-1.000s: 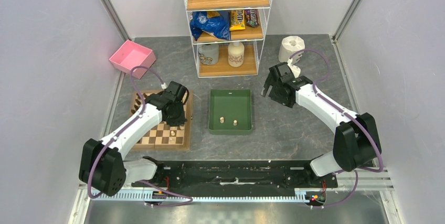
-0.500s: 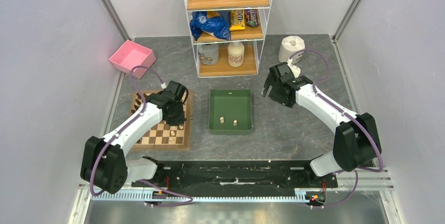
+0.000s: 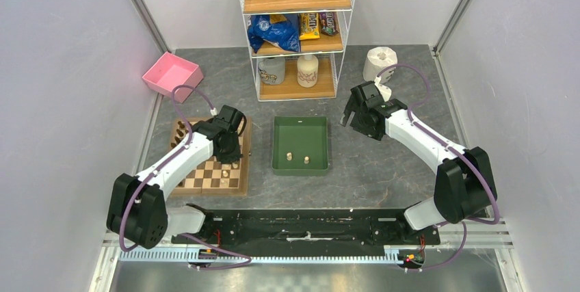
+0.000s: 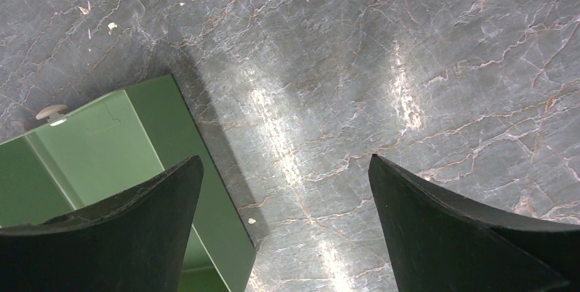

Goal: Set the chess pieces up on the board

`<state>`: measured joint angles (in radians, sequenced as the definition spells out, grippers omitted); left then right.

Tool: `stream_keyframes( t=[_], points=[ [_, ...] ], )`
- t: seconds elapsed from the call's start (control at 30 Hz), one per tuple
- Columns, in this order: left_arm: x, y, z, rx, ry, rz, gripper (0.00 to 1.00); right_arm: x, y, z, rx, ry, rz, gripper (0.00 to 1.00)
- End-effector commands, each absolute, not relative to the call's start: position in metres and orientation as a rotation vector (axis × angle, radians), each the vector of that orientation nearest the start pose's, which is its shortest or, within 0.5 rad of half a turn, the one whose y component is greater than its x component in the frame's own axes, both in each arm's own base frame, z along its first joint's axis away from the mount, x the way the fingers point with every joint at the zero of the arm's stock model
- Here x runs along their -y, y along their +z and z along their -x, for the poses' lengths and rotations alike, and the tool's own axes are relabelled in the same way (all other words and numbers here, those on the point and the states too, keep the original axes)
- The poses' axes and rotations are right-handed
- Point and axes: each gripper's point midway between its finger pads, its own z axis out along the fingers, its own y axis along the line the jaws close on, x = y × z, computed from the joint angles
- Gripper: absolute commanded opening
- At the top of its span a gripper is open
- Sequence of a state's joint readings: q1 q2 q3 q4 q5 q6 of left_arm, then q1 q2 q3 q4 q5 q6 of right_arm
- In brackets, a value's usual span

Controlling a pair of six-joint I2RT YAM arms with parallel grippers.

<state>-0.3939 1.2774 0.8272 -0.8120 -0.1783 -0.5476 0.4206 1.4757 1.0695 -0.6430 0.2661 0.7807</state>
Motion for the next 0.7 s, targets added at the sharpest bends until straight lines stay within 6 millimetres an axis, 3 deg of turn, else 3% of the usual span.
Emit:
stream_keyframes(
  t=[0.0,0.1,0.43,0.67],
  points=[
    [0.075,0.064,-0.225,-2.749,0.055,0.234,0.13,-0.126,0.107,-0.330,-2.482,0.121,-0.548,0.99],
    [0.076,0.064,-0.225,-2.746,0.054,0.234,0.14,-0.126,0.107,-0.330,-2.481,0.122,-0.547,0.99],
    [0.076,0.068,-0.225,-2.739,0.041,0.232,0.35,-0.126,0.108,-0.331,-2.480,0.122,-0.546,0.99],
    [0.076,0.088,-0.229,-2.697,0.027,0.241,0.46,-0.127,0.108,-0.332,-2.483,0.124,-0.542,0.99]
  ],
)
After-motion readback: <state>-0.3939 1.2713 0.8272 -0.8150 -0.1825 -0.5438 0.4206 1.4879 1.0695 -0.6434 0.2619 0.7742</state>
